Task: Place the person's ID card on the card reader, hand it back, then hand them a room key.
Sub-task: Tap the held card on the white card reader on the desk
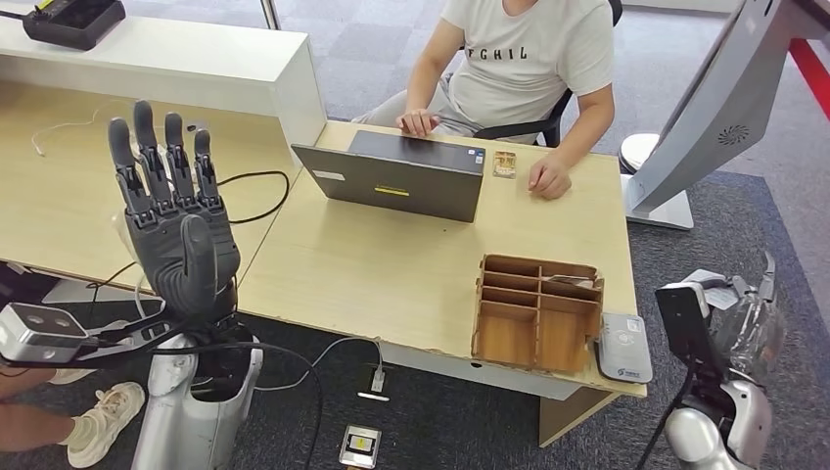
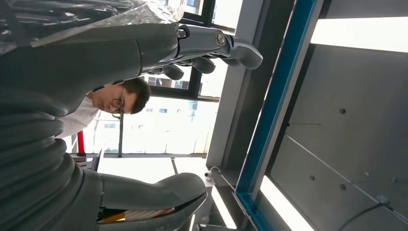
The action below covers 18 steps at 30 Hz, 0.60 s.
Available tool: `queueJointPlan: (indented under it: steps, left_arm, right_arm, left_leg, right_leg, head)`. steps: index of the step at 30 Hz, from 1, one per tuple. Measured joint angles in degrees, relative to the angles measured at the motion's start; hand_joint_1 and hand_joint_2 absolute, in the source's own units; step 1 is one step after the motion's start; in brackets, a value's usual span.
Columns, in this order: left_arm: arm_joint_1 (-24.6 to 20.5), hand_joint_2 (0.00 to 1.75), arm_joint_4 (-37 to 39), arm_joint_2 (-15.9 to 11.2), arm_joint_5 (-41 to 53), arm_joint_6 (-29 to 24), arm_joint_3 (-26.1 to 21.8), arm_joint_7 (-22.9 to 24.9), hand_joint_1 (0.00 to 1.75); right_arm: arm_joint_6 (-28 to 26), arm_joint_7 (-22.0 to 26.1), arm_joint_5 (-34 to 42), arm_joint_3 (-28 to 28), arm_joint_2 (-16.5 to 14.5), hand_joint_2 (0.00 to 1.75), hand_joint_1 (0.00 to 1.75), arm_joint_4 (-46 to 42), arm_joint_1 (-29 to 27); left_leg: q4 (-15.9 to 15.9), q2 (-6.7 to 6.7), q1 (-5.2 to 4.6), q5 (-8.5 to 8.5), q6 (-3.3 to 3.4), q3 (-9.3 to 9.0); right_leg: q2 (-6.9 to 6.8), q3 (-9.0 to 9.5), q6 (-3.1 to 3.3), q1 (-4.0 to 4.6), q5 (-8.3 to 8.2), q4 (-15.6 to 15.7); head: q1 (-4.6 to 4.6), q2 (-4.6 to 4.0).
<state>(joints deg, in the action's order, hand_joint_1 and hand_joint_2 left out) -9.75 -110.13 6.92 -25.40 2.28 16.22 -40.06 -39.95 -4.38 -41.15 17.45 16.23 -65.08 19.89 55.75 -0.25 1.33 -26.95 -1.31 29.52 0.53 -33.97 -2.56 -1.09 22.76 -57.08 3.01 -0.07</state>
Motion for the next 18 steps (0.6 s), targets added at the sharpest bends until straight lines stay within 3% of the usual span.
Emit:
queueJointPlan:
  steps: [18]
  left_arm:
    - [-0.4,1.75,-0.6,-0.5,0.7,1.0,0.8,0.0,0.00]
  right_arm:
    - [0.1,0.7,3.1,-1.9,-1.4,1.75,1.75,1.7,-4.7]
  left_leg:
    - [0.0,0.01,0.00,0.00,0.00,-0.01]
  right_leg:
    - [0.01,0.00,0.00,0.00,0.00,0.0]
  head:
    - [0.01,0.00]
